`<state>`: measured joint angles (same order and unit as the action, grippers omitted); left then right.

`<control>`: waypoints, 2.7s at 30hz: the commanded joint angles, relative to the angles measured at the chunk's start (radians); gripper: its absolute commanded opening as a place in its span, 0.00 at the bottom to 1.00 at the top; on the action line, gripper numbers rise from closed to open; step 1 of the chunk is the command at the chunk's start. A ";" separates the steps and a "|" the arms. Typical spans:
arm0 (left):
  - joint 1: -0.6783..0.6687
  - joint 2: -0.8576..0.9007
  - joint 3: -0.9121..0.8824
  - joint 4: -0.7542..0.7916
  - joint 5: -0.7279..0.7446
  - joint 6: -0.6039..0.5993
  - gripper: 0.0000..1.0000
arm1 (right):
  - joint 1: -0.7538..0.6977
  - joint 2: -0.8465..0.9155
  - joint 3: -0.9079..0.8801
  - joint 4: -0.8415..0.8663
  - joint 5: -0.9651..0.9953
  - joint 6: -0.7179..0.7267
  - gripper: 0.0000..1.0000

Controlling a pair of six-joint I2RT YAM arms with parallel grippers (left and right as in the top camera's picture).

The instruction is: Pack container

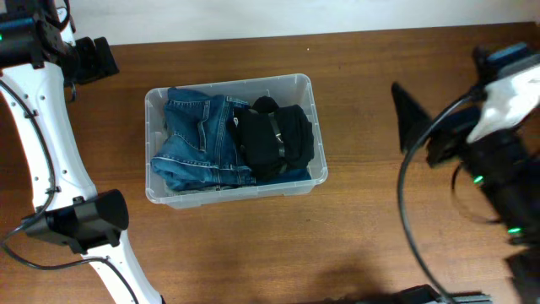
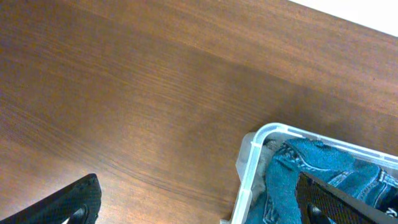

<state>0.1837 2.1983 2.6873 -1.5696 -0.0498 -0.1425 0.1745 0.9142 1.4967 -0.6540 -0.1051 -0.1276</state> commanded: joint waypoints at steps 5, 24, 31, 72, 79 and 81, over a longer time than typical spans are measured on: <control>0.002 -0.005 -0.003 0.001 0.009 -0.002 0.99 | -0.111 -0.470 -0.784 0.361 -0.095 -0.014 0.98; 0.002 -0.005 -0.003 0.001 0.009 -0.002 0.99 | -0.169 -0.911 -1.430 0.480 -0.120 -0.014 0.98; 0.002 -0.005 -0.003 0.001 0.009 -0.002 0.99 | -0.170 -0.911 -1.448 0.494 -0.108 -0.015 0.98; 0.002 -0.157 -0.023 0.000 -0.025 0.002 0.99 | -0.169 -0.911 -1.448 0.494 -0.113 -0.014 0.98; 0.002 -0.519 -0.547 0.478 0.028 0.002 0.99 | -0.169 -0.911 -1.448 0.494 -0.113 -0.014 0.98; 0.002 -0.646 -0.768 0.673 0.060 0.002 0.99 | -0.169 -0.911 -1.448 0.494 -0.112 -0.014 0.99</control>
<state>0.1837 1.7088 2.1765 -1.0515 -0.0463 -0.1421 0.0143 0.0147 0.0597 -0.1631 -0.2119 -0.1383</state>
